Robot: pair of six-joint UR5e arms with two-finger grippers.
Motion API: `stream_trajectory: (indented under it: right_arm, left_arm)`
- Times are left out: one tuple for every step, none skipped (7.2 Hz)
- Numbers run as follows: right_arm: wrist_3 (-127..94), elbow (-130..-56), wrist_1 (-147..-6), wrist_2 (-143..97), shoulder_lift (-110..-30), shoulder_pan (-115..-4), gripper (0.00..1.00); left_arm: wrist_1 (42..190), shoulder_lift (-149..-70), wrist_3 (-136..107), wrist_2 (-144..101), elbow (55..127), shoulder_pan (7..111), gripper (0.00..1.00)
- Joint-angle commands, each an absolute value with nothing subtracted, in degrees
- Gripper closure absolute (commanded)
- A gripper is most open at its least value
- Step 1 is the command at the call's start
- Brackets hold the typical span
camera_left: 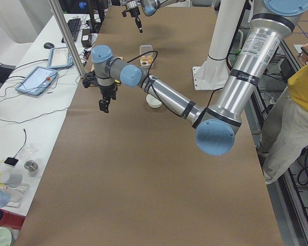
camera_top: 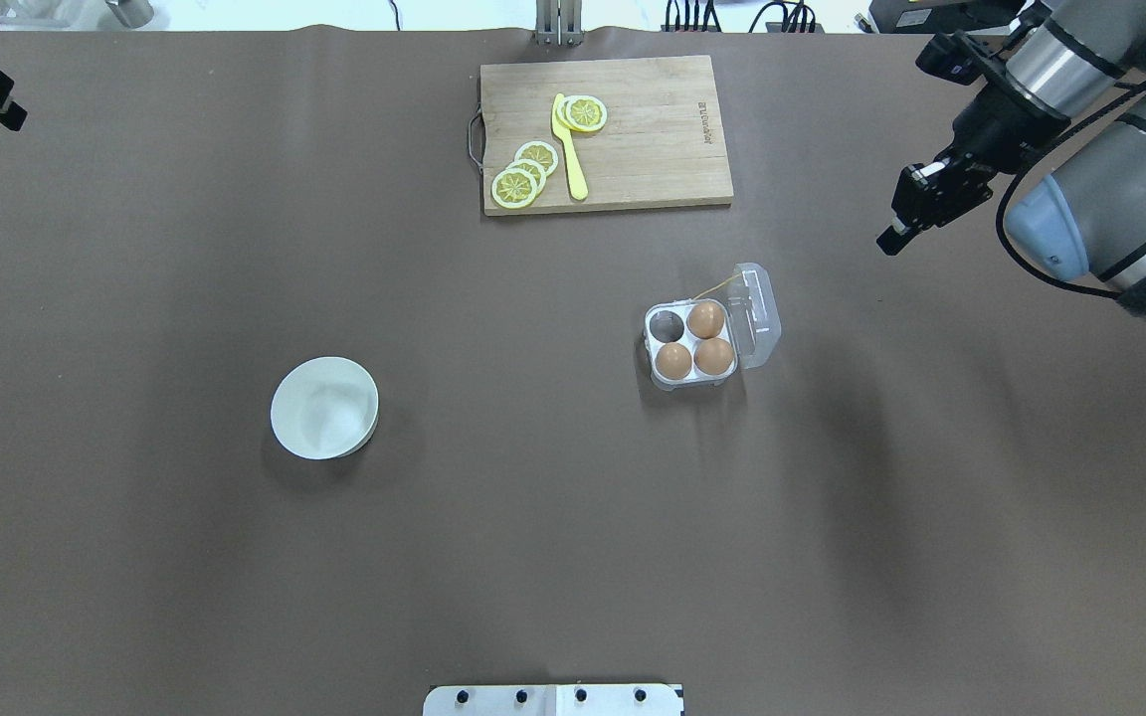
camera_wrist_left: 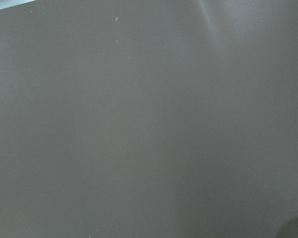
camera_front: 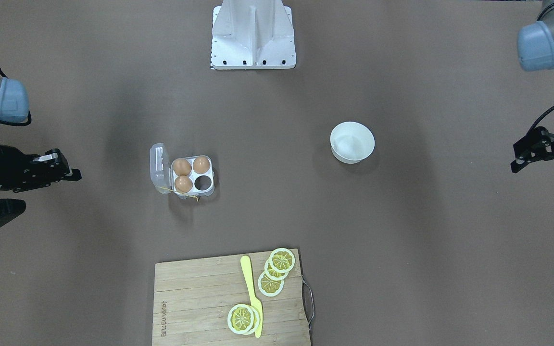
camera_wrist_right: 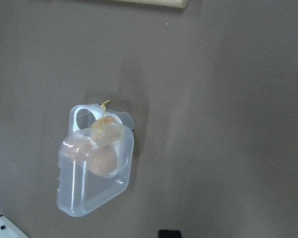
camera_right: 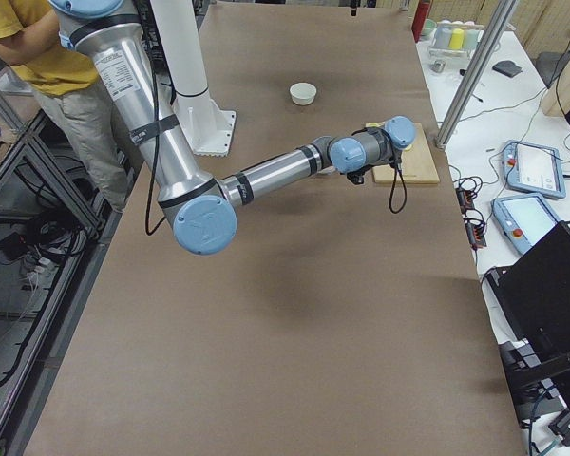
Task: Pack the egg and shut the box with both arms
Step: 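Move the right gripper down to the open lid of the egg box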
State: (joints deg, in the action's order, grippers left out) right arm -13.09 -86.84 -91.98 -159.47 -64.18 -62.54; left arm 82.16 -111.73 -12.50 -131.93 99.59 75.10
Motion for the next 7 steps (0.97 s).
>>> stream_trajectory:
  right_arm:
    - [-13.27,-83.44,-85.92,-162.14,-63.72,-60.47,1.0]
    - [-13.36,-80.36,-82.04,-163.29,-63.55,-60.29,1.0]
    - [-13.53,-78.16,-81.48,-164.08,-61.54,-60.21,1.0]
    - [-13.54,-75.35,-81.47,-164.61,-58.57,-59.42,1.0]
    - [-13.54,-74.97,-81.47,-164.79,-57.84,-58.81,1.0]
    - [-13.54,-73.84,-81.47,-164.79,-56.35,-57.84,1.0]
    - [-13.54,-72.26,-81.39,-164.71,-55.12,-56.96,1.0]
  left_arm:
    - [82.18,-110.31,-10.73,-131.92,99.75,76.63,0.04]
    - [82.18,-110.13,-9.42,-131.84,99.76,77.42,0.04]
    - [82.18,-110.13,-9.06,-131.92,99.84,78.04,0.04]
    - [82.18,-110.13,-9.05,-131.84,99.93,78.22,0.04]
    - [82.18,-110.13,-9.05,-131.84,99.93,78.22,0.04]
    - [82.18,-110.13,-9.05,-131.84,99.93,78.22,0.04]
    - [82.18,-110.13,-9.05,-131.84,99.93,78.22,0.04]
